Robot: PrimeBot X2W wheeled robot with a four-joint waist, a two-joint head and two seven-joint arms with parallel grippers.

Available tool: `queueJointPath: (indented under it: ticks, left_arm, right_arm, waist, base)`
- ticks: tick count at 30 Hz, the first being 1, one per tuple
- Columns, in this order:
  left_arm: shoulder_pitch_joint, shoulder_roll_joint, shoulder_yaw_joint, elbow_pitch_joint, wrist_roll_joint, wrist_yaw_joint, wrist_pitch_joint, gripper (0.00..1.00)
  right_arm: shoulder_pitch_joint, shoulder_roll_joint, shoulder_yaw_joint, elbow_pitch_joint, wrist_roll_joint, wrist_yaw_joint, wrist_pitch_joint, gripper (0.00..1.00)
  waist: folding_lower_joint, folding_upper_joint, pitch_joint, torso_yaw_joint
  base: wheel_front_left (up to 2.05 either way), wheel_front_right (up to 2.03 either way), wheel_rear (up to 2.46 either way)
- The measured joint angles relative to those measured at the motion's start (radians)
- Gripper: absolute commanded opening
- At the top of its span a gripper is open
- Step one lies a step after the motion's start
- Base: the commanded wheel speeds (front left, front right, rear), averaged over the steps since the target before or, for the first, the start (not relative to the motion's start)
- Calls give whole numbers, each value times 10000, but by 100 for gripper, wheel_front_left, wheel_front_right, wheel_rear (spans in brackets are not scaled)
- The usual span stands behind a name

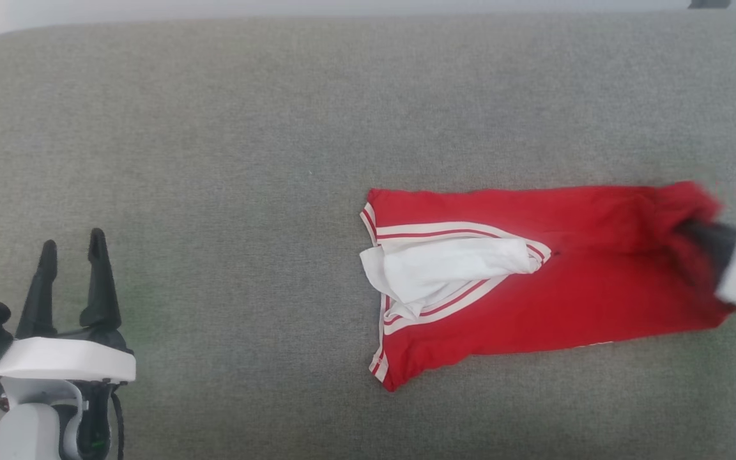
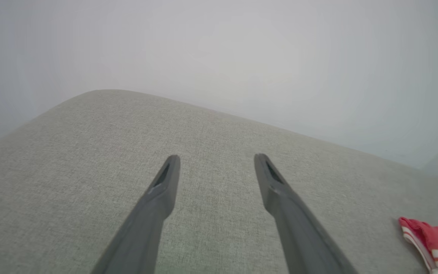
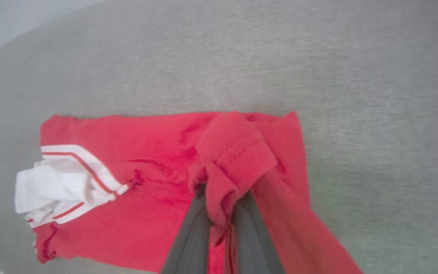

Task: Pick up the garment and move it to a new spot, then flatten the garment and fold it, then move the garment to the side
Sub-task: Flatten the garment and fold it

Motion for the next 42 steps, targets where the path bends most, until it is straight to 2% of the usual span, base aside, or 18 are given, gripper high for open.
queueJointPath:
  ticks: [6, 9, 14, 19, 24, 31, 32, 33, 34, 42]
  left_arm:
    - [-1, -54, -207, 82, 2, -50, 0, 100]
    - [-18, -113, -332, 130, 0, -75, 0, 100]
    - [-145, -194, -516, 240, 0, -90, 0, 100]
    - [-207, -334, -650, 355, -17, -117, 0, 100]
    - [-294, -451, -746, 437, -17, -132, 0, 100]
    - [-355, -523, -715, 529, -17, -151, 0, 100]
    - [-357, -533, -704, 533, -17, -159, 0, 100]
    - [-359, -537, -686, 537, -15, -161, 0, 100]
    - [-365, -541, -671, 537, -15, -161, 0, 100]
    - [-393, -497, -533, 466, 21, -163, 0, 100]
  right_arm:
    - [133, 1097, 1053, -970, -207, 0, 224, 0]
    - [71, 1582, 1638, -1016, -257, 0, 188, 0]
    - [-98, 1992, 2339, -731, -445, 0, -2, 0]
    - [-401, 2364, 3072, -178, -577, 0, -355, 0]
    - [-655, 2468, 3609, 631, -861, 0, -765, 0]
    - [-1048, 2529, 4303, 1701, -928, 0, -1193, 0]
    - [-1078, 2523, 4408, 1804, -909, 0, -1237, 11]
    - [-1117, 2514, 4479, 1864, -897, 0, -1298, 40]
    - [-1174, 2502, 4535, 1883, -851, 0, -1371, 98]
    - [-1418, 2188, 4895, 1478, -347, 0, -1910, 100]
  waist:
    - [0, 0, -224, 290]
    - [0, 0, -311, 535]
    - [0, 0, -418, 917]
    - [0, 0, -495, 1429]
    - [0, 0, -511, 1839]
    - [0, 0, -516, 2003]
    - [0, 0, -523, 1992]
    - [0, 0, -524, 1971]
    - [0, 0, -520, 1944]
    - [0, 0, -612, 1548]
  base:
    - [0, 0, 0]
    - [0, 0, 0]
    - [0, 0, 0]
    - [0, 0, 0]
    - [0, 0, 0]
    - [0, 0, 0]
    - [0, 0, 0]
    - [0, 0, 0]
    - [0, 0, 0]
    - [0, 0, 0]
